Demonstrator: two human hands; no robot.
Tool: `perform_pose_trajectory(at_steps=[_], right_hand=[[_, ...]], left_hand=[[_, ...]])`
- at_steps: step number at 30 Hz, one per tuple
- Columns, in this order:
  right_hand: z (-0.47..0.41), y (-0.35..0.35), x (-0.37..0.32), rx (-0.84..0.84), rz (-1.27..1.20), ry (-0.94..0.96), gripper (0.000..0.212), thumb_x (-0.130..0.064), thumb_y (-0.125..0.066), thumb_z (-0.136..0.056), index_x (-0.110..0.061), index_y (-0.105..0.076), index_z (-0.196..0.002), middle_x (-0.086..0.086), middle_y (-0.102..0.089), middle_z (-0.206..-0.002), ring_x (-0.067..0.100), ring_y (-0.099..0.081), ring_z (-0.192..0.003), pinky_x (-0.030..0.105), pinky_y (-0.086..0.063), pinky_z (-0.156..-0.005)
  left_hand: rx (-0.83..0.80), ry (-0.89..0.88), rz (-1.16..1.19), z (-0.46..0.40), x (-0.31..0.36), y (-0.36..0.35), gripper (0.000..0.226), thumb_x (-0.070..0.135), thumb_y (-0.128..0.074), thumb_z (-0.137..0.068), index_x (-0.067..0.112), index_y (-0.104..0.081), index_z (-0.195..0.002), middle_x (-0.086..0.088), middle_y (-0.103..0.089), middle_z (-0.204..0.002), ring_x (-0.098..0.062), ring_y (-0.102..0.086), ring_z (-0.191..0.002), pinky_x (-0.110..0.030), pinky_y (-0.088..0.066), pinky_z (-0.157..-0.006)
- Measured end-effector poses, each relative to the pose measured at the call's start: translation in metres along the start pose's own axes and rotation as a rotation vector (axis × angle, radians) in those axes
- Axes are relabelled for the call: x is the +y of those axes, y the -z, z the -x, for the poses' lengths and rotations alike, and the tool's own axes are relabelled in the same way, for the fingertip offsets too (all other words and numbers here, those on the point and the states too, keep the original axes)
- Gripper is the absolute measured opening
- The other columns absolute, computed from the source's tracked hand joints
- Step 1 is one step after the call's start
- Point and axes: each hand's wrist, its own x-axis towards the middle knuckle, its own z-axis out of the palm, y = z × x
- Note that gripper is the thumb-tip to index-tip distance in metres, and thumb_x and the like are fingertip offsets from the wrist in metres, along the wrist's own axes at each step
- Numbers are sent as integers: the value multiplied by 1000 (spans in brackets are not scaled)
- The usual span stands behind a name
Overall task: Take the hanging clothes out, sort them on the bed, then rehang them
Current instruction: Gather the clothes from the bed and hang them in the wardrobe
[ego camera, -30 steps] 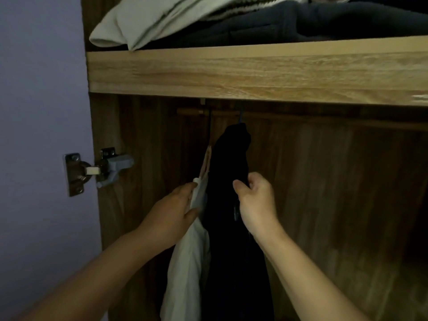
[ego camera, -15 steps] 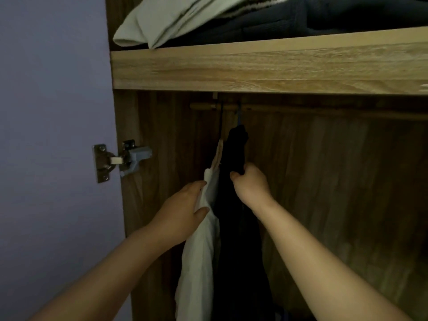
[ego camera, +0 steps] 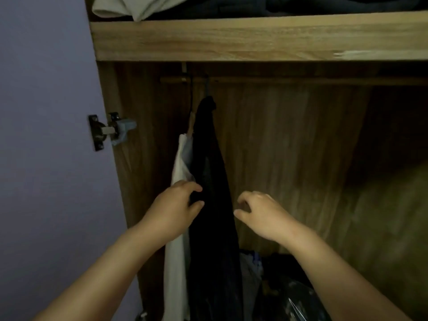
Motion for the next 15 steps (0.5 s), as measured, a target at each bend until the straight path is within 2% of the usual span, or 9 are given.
perform_pose_trajectory(at_steps=[3, 6, 12, 15], right_hand=[[40, -11, 16, -73, 79, -110, 40, -36, -47, -96, -17, -47, -131, 5, -48, -131, 23, -45, -121, 32, -41, -96], [79, -14, 33, -125, 157, -225, 37, -36, -47, -96, -15, -48, -127, 6, -48, -126, 24, -43, -120, 34, -41, -97], [159, -4, 64, -138, 266, -397, 44, -36, -45, -96, -11, -43, -133, 11, -47, -131, 28, -39, -124, 40, -38, -102], [203, -8, 78, -92, 259, -447, 44, -36, -45, -96, -11, -43, -132, 11, -47, -130, 28, -40, -122, 39, -39, -101]], left_hand=[[-77, -53, 16, 18, 16, -16, 37, 27, -51, -93, 20, -49, -129, 2, -49, -128, -11, -52, -110, -21, -45, -86], [-139, -115, -31, 32, 33, -42, 36, 31, -51, -93, 22, -50, -128, 3, -50, -128, -10, -53, -111, -19, -43, -88], [-255, -201, -62, 57, 82, -87, 42, 37, -50, -93, 24, -45, -133, 5, -46, -130, -14, -51, -114, -22, -42, -91], [-327, -224, 3, 79, 110, -112, 42, 36, -50, -93, 24, -45, -132, 6, -46, -129, -13, -49, -117, -21, -39, -94]])
